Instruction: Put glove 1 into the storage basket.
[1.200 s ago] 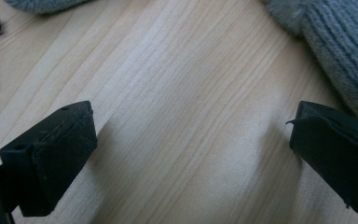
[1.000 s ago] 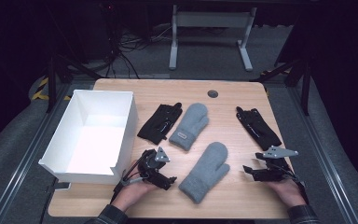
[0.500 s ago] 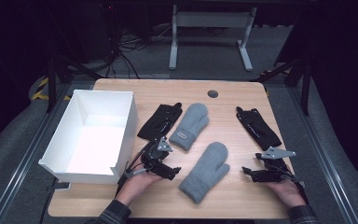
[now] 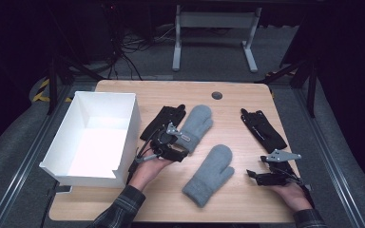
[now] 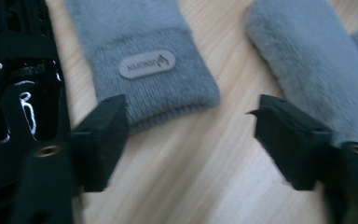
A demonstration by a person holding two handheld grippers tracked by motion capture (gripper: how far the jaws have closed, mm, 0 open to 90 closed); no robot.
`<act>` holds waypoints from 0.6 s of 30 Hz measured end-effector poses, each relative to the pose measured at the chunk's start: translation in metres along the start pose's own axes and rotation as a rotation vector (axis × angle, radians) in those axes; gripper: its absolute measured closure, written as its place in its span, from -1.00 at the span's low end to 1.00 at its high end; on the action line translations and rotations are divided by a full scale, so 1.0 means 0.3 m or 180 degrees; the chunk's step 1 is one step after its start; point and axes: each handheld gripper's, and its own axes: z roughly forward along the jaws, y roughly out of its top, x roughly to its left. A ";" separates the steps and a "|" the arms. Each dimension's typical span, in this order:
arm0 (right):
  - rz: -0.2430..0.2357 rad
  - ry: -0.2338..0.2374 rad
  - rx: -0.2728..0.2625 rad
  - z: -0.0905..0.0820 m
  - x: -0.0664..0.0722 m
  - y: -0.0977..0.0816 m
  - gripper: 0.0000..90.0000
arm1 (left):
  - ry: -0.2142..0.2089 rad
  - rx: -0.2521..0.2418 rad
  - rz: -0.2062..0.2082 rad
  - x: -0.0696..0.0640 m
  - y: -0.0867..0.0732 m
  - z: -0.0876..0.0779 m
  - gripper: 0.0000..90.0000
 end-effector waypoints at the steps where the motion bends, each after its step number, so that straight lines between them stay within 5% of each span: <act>1: 0.0000 0.0000 0.0000 0.000 0.000 0.000 -0.64 | 0.0000 0.0000 0.0000 0.000 0.000 0.000 -0.22; 2: -0.0001 0.0000 0.0000 0.000 0.000 0.000 -0.64 | 0.0022 -0.0027 -0.0003 0.005 0.009 0.005 -0.22; 10: -0.0003 0.0001 -0.0001 0.000 0.000 0.000 -0.64 | 0.0029 -0.0034 -0.0072 0.041 0.087 0.071 0.76; 18: -0.0002 0.0001 0.0000 0.000 0.000 0.000 -0.64 | -0.0015 0.0051 -0.0105 0.084 0.140 0.152 0.99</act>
